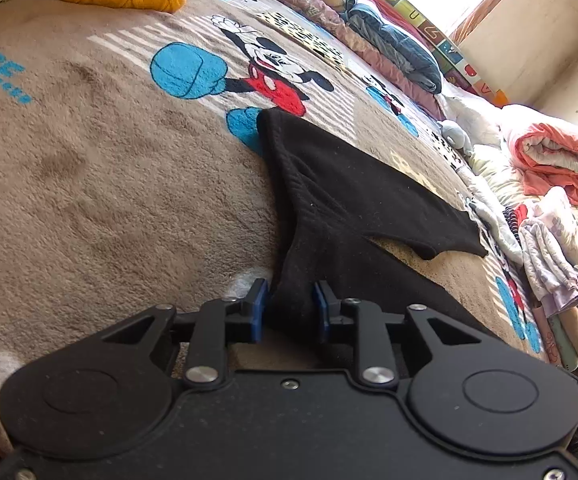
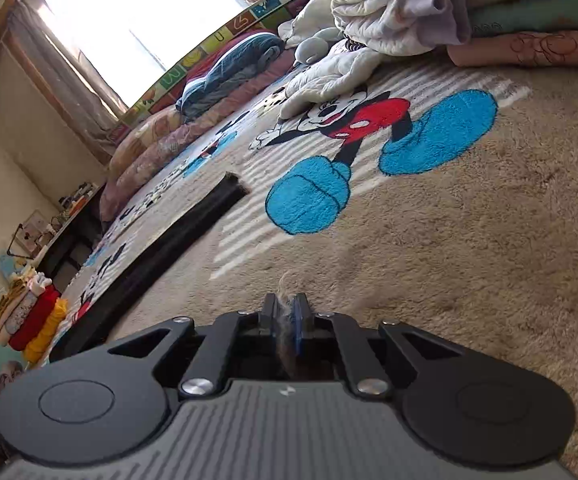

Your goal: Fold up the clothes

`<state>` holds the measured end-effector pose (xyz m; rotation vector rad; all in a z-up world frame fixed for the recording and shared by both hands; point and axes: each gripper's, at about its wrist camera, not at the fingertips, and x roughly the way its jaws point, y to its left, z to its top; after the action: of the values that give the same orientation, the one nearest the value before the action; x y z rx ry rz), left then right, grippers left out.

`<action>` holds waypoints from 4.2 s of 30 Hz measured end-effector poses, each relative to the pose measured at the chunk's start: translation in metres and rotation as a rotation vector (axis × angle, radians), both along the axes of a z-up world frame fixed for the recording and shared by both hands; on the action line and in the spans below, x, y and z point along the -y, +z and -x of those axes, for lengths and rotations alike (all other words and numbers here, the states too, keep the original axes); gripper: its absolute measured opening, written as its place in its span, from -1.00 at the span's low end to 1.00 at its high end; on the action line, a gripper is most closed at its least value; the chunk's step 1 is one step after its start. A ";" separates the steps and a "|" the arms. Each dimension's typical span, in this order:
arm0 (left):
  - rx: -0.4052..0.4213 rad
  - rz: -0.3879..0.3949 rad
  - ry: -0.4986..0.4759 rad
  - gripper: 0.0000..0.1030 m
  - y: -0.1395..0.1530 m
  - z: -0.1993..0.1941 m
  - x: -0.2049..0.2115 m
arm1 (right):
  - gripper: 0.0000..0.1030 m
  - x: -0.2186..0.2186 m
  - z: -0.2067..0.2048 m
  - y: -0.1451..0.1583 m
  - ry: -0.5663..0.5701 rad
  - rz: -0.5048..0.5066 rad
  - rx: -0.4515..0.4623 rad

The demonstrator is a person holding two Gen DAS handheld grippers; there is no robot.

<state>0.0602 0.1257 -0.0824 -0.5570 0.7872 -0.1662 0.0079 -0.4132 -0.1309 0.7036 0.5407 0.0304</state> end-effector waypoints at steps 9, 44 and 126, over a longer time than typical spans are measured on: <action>0.235 -0.237 -0.059 -0.43 0.048 0.015 0.046 | 0.13 -0.065 0.018 0.049 0.141 0.265 0.194; 0.086 0.415 0.043 -0.05 -0.009 -0.047 0.035 | -0.18 -0.066 -0.020 0.008 0.084 -0.082 0.044; 0.325 -0.768 -0.302 -0.70 0.046 -0.063 0.065 | -0.92 -0.125 -0.053 0.119 0.419 1.274 0.055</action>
<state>0.1232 0.0608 -0.0366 0.3136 0.5530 -0.2089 0.0608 -0.2887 -0.0115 -0.6549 0.5288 0.0849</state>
